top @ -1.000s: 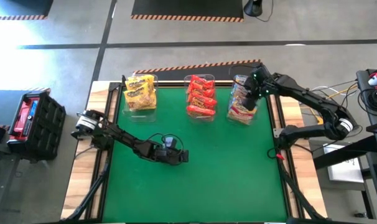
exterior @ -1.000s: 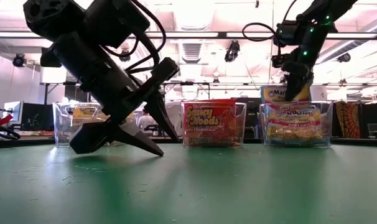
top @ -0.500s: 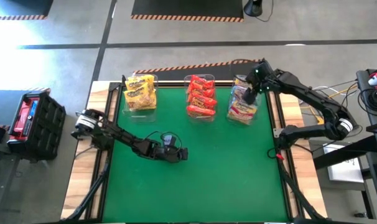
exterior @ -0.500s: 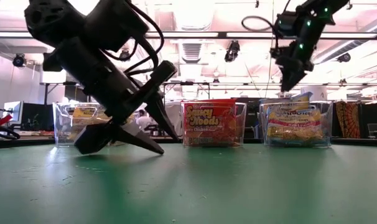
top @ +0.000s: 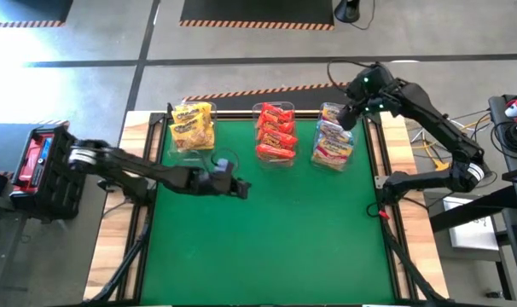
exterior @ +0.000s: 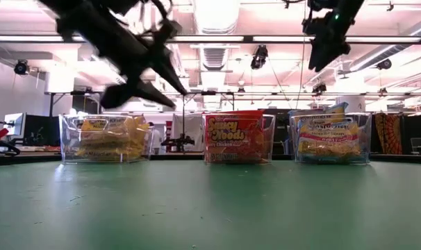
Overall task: Sort Maruchan noodles
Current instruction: Return to Home Position
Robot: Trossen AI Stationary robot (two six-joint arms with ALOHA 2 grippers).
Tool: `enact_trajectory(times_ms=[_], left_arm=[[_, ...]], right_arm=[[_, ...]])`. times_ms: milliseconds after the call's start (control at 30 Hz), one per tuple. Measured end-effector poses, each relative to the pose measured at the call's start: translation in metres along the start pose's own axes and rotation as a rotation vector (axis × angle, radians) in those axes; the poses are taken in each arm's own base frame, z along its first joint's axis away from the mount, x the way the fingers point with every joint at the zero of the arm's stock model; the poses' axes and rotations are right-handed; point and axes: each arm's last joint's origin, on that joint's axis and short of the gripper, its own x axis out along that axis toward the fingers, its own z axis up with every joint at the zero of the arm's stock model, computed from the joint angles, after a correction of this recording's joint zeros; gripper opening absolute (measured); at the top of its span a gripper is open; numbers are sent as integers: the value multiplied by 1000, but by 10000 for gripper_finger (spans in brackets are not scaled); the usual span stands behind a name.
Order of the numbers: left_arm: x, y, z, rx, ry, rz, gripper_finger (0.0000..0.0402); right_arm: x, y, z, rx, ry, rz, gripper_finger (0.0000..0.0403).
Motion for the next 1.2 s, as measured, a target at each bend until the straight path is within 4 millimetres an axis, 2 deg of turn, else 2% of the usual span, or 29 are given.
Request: enact_trajectory(times_ms=[200,333,433,600,667,767,1033,1200], left_arm=[[-70,10,32,63,-88,70,134],[-119,20,46,77,-188,49,134],[-145,25,54,134,-256,-3,134],[-165,27,61,236,-313,-63,134],[-170,27,63,271,-324,-72,134],[-177,28,65,341,-336,-77,134],[-215,25,81,478,-368,-76,134],[-233,20,91,540,-406,-89,134]], right_arm=[[-24,3,-5,-12,-34,59,208],[-42,5,-18,35,-88,55,208],[-56,7,-32,96,-131,55,208],[-82,11,-60,206,-224,63,208],[-103,14,-81,246,-315,67,208],[-114,16,-98,291,-370,67,208],[-116,20,-128,370,-421,67,208],[-105,23,-151,427,-449,79,208]])
